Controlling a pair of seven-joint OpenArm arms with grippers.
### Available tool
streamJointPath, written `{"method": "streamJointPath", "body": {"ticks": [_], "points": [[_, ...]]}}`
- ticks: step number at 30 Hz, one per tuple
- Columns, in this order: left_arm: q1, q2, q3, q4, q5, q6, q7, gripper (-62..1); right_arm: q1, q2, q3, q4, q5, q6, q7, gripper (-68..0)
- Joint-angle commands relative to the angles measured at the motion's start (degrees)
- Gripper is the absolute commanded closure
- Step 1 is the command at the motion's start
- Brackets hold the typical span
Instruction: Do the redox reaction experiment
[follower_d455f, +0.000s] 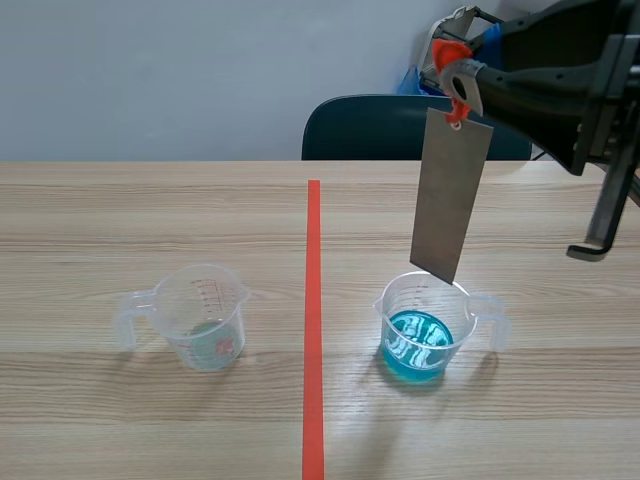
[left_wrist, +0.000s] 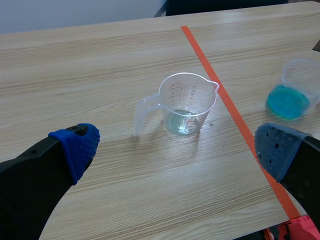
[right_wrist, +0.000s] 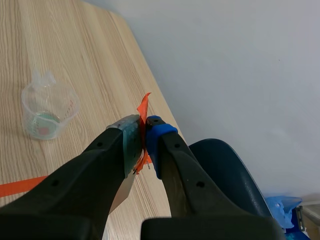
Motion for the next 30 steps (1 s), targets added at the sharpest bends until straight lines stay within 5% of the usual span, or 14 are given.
{"method": "streamJointPath", "body": {"ticks": [1, 4, 9, 14, 30], "points": [[-1.5, 0.3, 0.1, 1.1, -0.3, -0.2, -0.8, -62.3, 0.6, 0.2, 0.6, 0.3, 0.7, -0.4, 0.9, -0.7], [-4.1, 0.1, 0.7, 1.0, -0.2, -0.3, 0.8, -62.3, 0.6, 0.2, 0.6, 0.3, 0.7, -0.4, 0.9, -0.7], [-9.7, -3.5, 4.6, 0.1, 0.1, -0.3, 3.8, -23.2, 0.6, 0.2, 0.6, 0.3, 0.7, -0.4, 0.9, -0.7], [-19.6, -7.8, 12.9, -4.5, 0.7, -0.1, 3.7, -5.0, 0.6, 0.2, 0.6, 0.3, 0.7, -0.4, 1.3, -0.7], [-58.8, -10.5, 45.2, -28.5, 2.7, 1.9, 4.2, -2.7, 0.6, 0.2, 0.6, 0.3, 0.6, -0.4, 2.1, -0.7]]}}
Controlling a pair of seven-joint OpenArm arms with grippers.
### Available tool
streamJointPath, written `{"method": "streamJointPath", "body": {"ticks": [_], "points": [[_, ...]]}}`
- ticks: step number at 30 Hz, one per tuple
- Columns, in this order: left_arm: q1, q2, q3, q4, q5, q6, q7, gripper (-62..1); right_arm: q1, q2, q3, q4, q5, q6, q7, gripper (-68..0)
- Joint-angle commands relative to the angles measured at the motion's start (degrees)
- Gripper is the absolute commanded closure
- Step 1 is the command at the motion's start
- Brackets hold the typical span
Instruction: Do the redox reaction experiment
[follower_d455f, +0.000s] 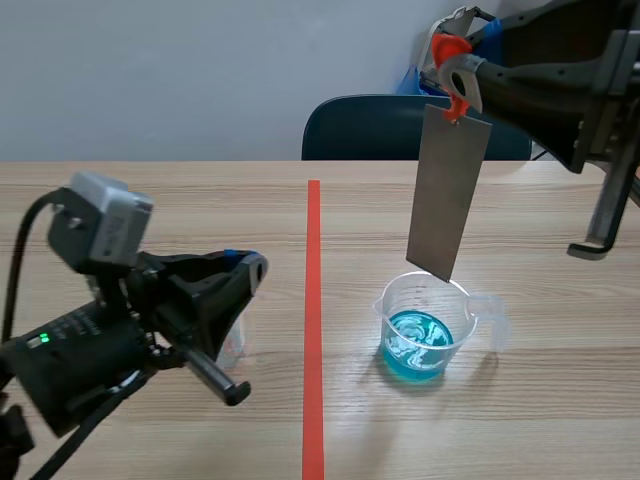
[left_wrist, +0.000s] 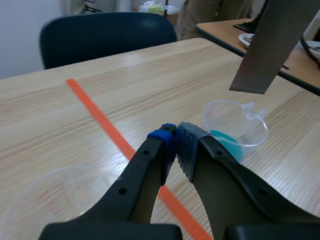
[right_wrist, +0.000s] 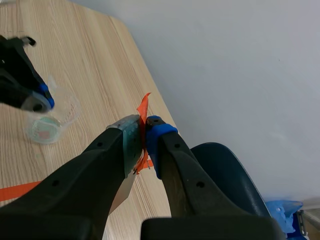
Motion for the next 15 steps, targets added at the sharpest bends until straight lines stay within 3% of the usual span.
{"method": "streamJointPath", "body": {"ticks": [1, 7, 15], "points": [[-2.3, 1.2, 1.5, -0.3, -0.4, 0.1, -0.3, -2.7, 0.6, 0.2, 0.6, 0.3, 0.6, -0.4, 1.0, -0.7], [-12.0, 5.0, 10.2, -7.7, -0.4, 1.7, 0.7, -2.7, 0.6, 0.2, 0.6, 0.3, 0.6, -0.4, 1.0, -0.7], [-20.1, 11.1, 16.9, -16.9, -0.3, 3.3, 0.2, -2.7, 0.6, 0.2, 0.6, 0.3, 0.6, -0.4, 1.0, -0.7]]}}
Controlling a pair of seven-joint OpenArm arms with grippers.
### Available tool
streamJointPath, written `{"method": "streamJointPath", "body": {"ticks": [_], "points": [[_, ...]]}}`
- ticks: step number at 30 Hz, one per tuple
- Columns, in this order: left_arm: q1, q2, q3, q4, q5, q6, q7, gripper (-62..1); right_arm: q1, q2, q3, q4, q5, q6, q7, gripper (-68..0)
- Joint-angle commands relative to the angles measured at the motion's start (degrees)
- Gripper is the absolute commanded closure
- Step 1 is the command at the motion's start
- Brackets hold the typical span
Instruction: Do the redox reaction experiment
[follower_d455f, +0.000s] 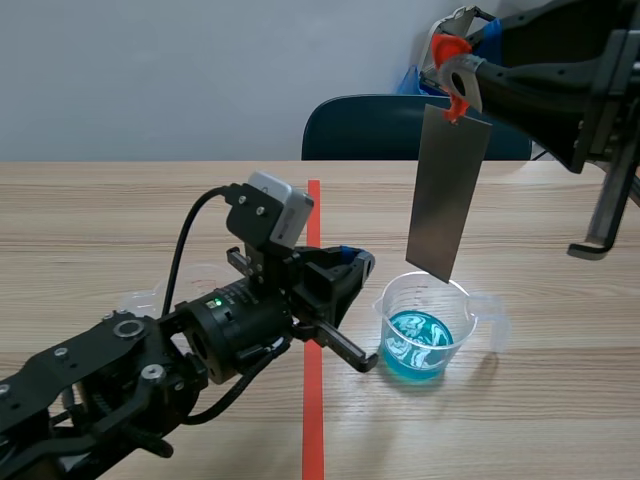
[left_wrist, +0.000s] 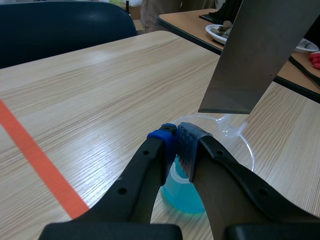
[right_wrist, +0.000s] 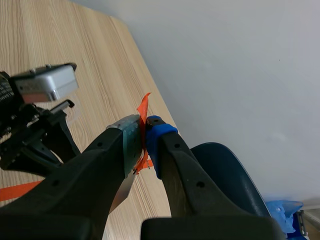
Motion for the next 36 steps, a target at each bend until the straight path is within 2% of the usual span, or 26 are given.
{"method": "streamJointPath", "body": {"ticks": [1, 8, 25, 28, 30, 36], "points": [[-0.5, 1.3, 0.0, 0.5, -0.3, 0.1, -1.1, -2.7, 0.6, 0.2, 0.6, 0.3, 0.6, -0.4, 1.0, -0.7], [-3.2, 4.7, 1.6, -3.8, -0.3, 0.1, -1.3, -2.5, 0.6, 0.2, 0.6, 0.3, 0.6, -0.4, 1.0, -0.7], [-2.8, 4.6, 1.4, -3.9, -0.2, 0.0, -1.0, -2.5, 0.6, 0.2, 0.6, 0.3, 0.6, -0.4, 1.0, -0.7], [-1.9, 2.8, 1.4, -2.6, -0.4, 0.1, -1.2, -2.5, 0.6, 0.2, 0.6, 0.3, 0.6, -0.4, 1.0, -0.7], [-0.6, 1.0, 1.4, -0.8, -0.7, 1.5, -1.5, -2.5, 0.6, 0.2, 0.6, 0.3, 0.6, -0.4, 1.0, -0.7], [5.4, -6.6, 1.4, 5.9, -0.8, 1.6, -3.1, -2.5, 0.6, 0.2, 0.6, 0.3, 0.6, -0.4, 1.0, -0.7]]}}
